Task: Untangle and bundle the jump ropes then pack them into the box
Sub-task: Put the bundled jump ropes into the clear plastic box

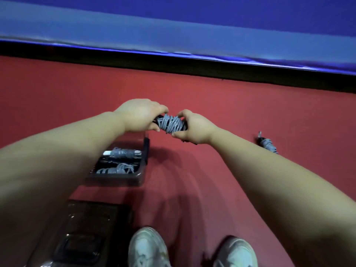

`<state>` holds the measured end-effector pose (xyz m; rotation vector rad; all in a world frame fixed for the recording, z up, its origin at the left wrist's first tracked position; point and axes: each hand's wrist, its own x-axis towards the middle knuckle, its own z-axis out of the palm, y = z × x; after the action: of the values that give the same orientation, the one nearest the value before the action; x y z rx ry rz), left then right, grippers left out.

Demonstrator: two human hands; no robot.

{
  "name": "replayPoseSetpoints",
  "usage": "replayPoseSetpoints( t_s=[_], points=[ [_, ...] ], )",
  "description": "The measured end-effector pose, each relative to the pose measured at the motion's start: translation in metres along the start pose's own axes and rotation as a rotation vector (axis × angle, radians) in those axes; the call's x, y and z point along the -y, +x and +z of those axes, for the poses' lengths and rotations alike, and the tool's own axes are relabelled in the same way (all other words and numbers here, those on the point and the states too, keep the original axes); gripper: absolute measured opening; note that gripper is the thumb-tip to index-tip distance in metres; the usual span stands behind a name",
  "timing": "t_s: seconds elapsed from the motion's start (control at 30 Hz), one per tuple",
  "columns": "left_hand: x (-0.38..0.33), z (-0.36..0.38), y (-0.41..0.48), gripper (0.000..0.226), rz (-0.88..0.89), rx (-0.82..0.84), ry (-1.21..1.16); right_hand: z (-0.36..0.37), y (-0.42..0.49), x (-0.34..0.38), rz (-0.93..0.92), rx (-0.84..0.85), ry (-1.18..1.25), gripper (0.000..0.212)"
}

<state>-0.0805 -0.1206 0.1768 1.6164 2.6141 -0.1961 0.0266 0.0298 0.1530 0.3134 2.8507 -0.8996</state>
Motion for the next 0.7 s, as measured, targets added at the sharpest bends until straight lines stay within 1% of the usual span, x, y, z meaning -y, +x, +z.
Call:
replayPoseSetpoints(
  t_s=[0.13, 0.3, 0.4, 0.53, 0.7],
  points=[
    [0.069, 0.019, -0.054, 0.06, -0.122, 0.053, -0.063, 0.043, 0.049, 0.061, -0.126, 0.099, -0.055, 0.064],
    [0.126, 0.078, -0.103, 0.06, -0.277, 0.093, -0.178, 0.112, 0.094, 0.106, -0.186, 0.216, -0.166, 0.063],
    [0.14, 0.123, -0.109, 0.059, -0.369, 0.128, -0.278, 0.148, 0.112, 0.108, -0.191, 0.249, -0.233, 0.064],
    [0.147, 0.17, -0.096, 0.057, -0.456, 0.111, -0.445, 0.18, 0.131, 0.098, -0.137, 0.236, -0.28, 0.061],
    [0.148, 0.208, -0.081, 0.057, -0.473, 0.145, -0.455, 0.204, 0.141, 0.087, -0.127, 0.202, -0.417, 0.046]
  ],
)
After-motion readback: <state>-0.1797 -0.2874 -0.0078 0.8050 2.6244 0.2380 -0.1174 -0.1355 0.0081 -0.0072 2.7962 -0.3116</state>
